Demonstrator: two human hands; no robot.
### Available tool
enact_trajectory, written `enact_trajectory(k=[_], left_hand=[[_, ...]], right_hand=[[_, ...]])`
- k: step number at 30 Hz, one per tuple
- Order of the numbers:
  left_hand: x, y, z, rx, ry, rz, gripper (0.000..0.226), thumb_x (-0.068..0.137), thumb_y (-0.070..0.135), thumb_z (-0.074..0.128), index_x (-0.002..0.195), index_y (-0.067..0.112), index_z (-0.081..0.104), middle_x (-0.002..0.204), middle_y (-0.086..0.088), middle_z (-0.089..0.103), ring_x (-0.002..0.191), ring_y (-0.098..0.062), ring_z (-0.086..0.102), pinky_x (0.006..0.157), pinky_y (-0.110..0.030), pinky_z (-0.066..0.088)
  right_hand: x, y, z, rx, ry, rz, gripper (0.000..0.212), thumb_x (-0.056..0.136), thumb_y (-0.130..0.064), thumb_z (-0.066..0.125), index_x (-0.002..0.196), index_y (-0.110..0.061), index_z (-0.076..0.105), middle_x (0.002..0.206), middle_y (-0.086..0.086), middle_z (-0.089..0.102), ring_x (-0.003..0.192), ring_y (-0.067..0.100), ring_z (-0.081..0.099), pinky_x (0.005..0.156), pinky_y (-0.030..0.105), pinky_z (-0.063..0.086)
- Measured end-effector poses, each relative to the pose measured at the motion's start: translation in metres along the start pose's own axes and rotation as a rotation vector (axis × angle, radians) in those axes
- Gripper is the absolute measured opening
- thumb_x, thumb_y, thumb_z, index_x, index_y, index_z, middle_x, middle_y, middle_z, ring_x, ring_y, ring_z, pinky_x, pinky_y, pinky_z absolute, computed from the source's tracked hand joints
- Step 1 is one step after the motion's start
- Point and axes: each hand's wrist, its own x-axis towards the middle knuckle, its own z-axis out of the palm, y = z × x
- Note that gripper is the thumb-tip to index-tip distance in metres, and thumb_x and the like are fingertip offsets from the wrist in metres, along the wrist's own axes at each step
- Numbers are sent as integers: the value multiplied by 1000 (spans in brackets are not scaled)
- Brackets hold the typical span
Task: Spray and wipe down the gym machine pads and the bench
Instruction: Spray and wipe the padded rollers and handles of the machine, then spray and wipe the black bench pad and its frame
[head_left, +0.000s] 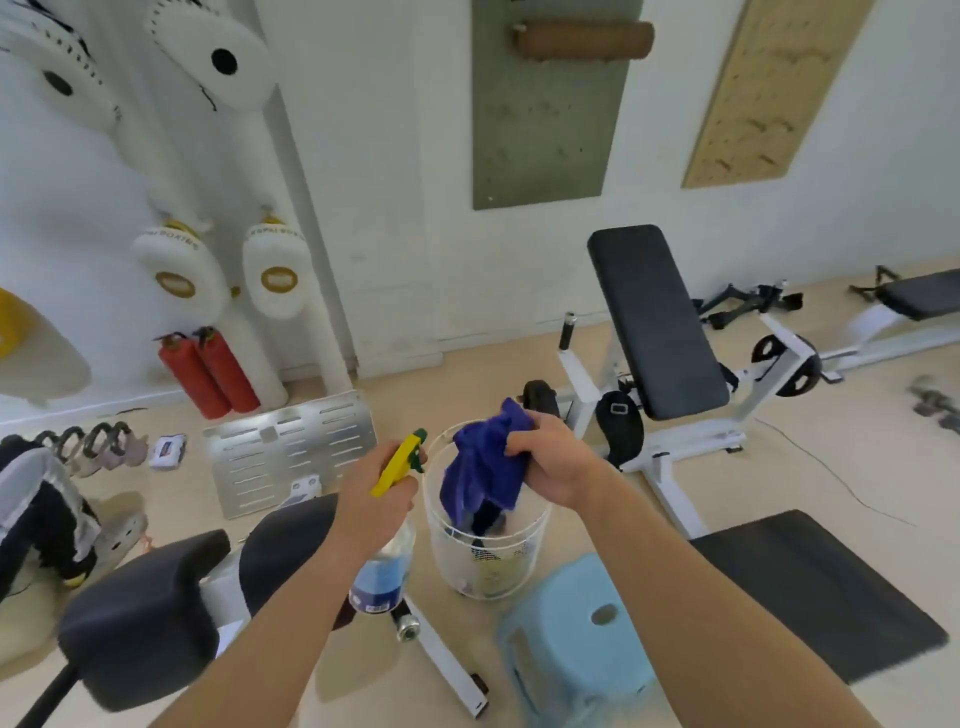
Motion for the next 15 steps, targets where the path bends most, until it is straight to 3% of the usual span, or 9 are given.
enact_trajectory(k=[3,8,11,15], left_hand=[[-3,11,11,23,-54,59,31,82,6,58,97,30,70,91,2,72,80,-25,66,73,-47,58],[-15,34,43,0,-84,123,38,85,-4,57,96,31,68,86,6,68,74,-24,62,71,-53,57],[-23,52,70,-35,-67,145,32,87,3,58,94,33,66,83,-2,66,76,-34,62,71,-59,57],[-34,90,108,-114,-4,134,24,88,8,58,91,31,65,77,-3,65,76,-34,63,75,-57,56]], right_hand=[[-33,-9,-15,89,125,-103,28,91,10,49,113,1,63,103,19,69,90,30,68,77,39,58],[-83,-7,-37,319,317,-140,21,96,-16,56,113,-7,64,103,15,70,85,28,66,76,37,52],[-104,2,-53,344,500,-131,28,95,-31,61,113,-11,63,94,10,73,79,25,66,71,32,51],[-119,21,-78,390,708,58,56,81,-58,69,114,-13,63,104,14,72,89,30,65,85,37,50]])
